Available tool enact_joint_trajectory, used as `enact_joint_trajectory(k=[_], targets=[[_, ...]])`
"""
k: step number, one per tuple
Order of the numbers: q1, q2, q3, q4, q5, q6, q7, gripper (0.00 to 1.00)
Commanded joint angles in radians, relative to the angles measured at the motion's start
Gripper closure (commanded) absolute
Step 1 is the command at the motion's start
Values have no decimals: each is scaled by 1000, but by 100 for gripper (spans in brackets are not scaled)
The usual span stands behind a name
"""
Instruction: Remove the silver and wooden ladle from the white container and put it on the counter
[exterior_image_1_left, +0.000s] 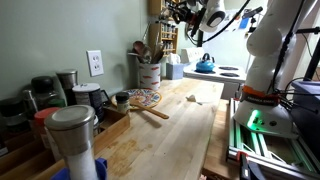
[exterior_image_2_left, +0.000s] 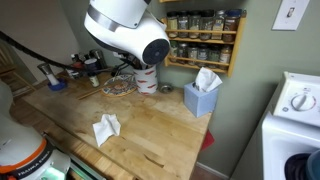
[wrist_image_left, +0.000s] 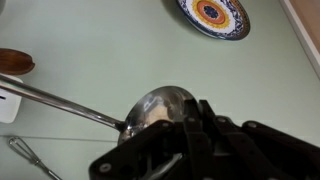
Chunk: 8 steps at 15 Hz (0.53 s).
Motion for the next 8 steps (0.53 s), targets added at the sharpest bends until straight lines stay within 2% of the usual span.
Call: enact_joint_trajectory(k=[1,8], targets=[[-14,-43,3,-19,29,-14,22,98],[-49,-124,-14,-20,152,11,145,98]])
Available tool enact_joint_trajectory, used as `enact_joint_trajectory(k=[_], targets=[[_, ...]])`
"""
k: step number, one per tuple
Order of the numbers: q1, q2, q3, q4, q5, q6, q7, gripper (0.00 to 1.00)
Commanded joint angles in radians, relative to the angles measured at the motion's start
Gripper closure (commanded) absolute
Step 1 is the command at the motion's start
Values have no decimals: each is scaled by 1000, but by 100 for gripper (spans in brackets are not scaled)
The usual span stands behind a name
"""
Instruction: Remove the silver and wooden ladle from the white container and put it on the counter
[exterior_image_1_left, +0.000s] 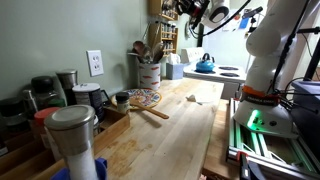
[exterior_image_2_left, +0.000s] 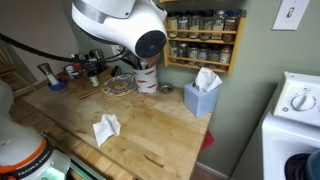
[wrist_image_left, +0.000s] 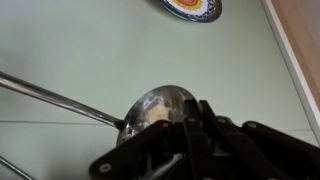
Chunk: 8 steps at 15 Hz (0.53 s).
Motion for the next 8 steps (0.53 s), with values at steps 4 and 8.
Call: enact_joint_trajectory(k=[4,8], targets=[[-67,-88,-21,8,54,31,250,98],[-115,-97,-32,67,-56,47,414,98]])
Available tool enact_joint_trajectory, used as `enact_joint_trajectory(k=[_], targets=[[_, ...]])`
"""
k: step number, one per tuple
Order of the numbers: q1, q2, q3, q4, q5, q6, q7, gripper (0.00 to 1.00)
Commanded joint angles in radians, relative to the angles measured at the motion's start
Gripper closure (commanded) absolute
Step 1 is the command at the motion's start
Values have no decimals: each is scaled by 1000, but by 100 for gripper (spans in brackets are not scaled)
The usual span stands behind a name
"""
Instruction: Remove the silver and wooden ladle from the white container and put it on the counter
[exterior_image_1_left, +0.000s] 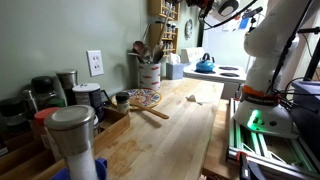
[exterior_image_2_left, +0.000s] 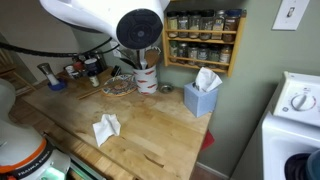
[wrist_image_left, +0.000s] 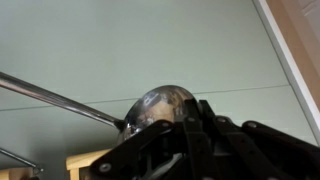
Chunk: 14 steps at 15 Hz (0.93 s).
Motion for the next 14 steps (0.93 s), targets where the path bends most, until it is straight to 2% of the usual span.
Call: enact_joint_trajectory(k=[1,3,6,10,14], targets=[[-41,-17,-9,60,-121,27,155,98],[-69,-19,4,101,-226,66,170,98],[-79,-9,22,144,-352,134,126,98],[-54,-6,69,146,-502,287,64,98],[-25,-3,102,143,-698,409,74,98]])
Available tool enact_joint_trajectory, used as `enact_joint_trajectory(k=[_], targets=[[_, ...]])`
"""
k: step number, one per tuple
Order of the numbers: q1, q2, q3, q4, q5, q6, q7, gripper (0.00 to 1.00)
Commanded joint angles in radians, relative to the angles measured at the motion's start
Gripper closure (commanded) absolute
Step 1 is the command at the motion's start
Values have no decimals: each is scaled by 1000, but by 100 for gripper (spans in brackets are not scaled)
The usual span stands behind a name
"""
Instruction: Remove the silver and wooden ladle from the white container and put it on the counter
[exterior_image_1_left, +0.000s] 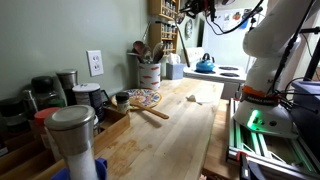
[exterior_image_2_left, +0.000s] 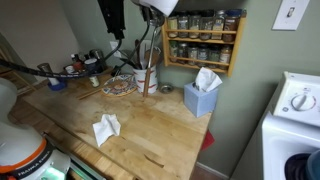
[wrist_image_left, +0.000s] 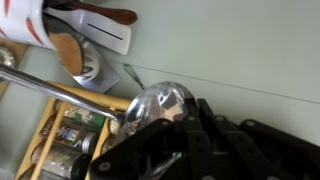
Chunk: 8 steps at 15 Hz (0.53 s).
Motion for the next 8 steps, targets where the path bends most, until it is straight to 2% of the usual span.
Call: enact_joint_trajectory(k=[1,8], targets=[[33,1,16,2,-176,105,2,98],[110,26,30,-36,-563,274,53,98]])
